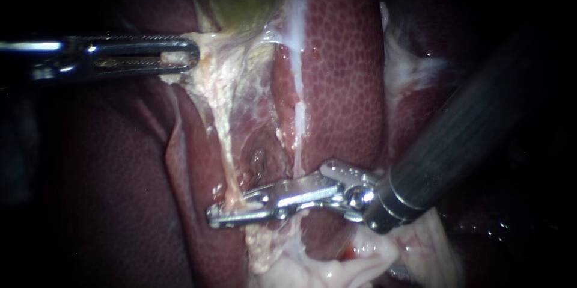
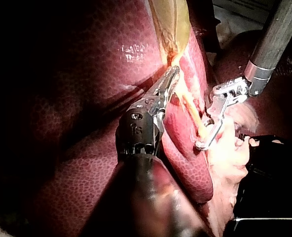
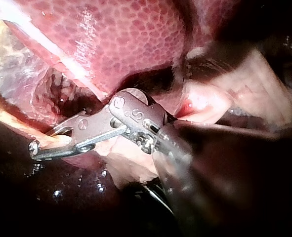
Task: Going back first clip left tube
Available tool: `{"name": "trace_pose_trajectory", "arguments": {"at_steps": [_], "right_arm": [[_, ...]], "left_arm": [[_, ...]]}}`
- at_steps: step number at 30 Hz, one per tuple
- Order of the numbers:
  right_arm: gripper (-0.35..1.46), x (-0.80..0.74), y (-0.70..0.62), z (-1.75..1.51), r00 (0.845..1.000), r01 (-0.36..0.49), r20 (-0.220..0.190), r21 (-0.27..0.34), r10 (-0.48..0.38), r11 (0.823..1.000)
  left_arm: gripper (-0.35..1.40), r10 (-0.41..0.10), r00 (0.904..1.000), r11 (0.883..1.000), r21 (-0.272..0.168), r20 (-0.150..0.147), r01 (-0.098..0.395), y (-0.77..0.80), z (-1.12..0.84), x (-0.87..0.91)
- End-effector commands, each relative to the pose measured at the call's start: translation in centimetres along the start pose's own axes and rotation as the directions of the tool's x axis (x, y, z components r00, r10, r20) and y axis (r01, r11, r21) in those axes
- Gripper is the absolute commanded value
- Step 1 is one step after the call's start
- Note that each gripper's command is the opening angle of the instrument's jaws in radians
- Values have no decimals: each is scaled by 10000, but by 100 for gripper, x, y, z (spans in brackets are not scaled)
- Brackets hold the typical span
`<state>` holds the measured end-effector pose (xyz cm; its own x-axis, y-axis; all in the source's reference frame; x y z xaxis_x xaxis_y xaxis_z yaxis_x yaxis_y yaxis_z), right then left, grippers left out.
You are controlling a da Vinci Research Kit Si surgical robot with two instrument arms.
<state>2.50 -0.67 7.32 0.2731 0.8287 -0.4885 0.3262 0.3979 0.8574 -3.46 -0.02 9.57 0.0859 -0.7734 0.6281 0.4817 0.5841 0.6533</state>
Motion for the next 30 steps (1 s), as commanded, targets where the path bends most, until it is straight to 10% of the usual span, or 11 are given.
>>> {"name": "trace_pose_trajectory", "arguments": {"at_steps": [1, 9, 16, 30], "right_arm": [[-35, 0, 0, 0, 10000, 1, 0, 1, -1, 10000], [-35, 4, -4, 0, 10000, -16, -7, 19, 16, 10000], [53, 27, -14, 3, 9920, 1183, -364, -620, -1207, 9910], [60, 34, -12, 0, 9802, 1878, -454, -956, -1927, 9775]], "left_arm": [[-35, 0, 10000, 10000, -7, -1, 0, 0, 0, 0], [-35, 0, 10000, 10000, -5, -1, 0, 0, 0, 0], [-35, 0, 10000, 10000, -5, -1, 0, 0, 0, 0], [-35, 1, 10000, 10000, -2, -2, -1, 0, -1, 0]]}}
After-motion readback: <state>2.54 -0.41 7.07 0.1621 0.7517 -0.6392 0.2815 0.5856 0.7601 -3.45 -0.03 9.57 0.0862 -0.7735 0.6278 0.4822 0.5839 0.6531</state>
